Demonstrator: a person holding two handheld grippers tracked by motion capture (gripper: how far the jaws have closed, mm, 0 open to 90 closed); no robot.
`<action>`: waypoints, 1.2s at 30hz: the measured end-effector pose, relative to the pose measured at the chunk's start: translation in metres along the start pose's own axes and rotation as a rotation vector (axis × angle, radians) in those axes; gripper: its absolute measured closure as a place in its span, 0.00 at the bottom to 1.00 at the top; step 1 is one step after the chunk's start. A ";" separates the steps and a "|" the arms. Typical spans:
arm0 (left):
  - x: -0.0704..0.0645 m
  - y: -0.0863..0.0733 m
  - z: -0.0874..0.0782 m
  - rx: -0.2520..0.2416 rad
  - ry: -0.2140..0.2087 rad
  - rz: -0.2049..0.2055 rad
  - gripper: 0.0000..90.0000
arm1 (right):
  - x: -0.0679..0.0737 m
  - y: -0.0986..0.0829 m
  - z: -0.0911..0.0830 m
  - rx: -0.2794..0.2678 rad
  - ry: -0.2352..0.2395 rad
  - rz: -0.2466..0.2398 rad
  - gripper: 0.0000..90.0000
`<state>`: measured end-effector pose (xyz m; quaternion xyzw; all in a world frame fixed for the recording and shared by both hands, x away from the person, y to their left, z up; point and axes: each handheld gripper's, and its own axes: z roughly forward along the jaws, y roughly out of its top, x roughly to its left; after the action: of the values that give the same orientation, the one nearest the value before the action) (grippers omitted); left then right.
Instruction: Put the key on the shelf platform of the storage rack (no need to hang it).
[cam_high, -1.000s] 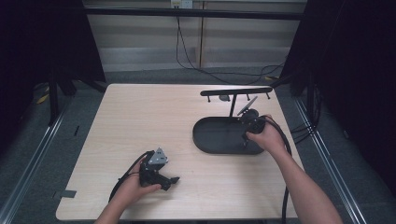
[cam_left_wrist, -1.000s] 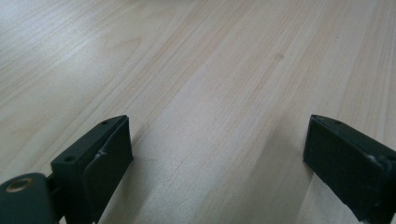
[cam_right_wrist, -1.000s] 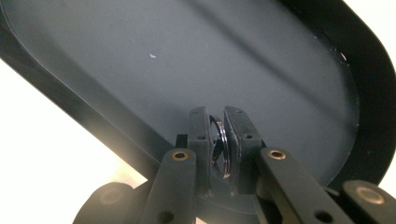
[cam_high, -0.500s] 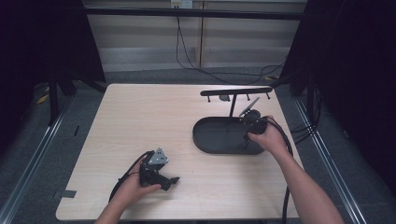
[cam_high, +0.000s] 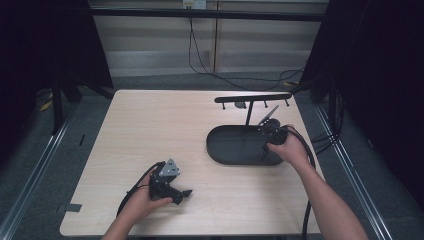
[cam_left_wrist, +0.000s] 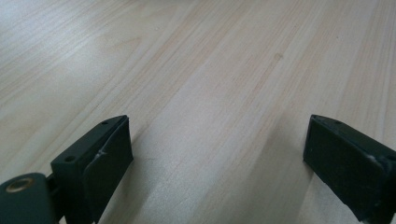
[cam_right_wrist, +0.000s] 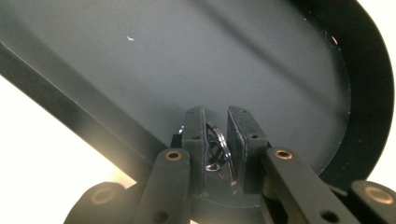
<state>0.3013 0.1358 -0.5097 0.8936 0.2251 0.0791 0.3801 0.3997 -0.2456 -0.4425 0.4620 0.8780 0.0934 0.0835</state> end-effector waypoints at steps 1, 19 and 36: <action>0.000 0.000 0.000 0.000 -0.001 0.000 0.08 | -0.001 0.000 0.001 -0.001 -0.002 -0.005 0.86; 0.000 0.000 0.000 -0.001 0.001 -0.002 0.08 | -0.010 -0.009 0.009 -0.010 -0.001 0.023 0.80; 0.000 0.000 0.000 0.001 0.001 0.002 0.08 | -0.007 -0.012 0.005 -0.022 0.001 0.029 0.60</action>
<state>0.3008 0.1360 -0.5097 0.8939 0.2245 0.0800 0.3797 0.3953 -0.2577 -0.4497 0.4736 0.8702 0.1044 0.0866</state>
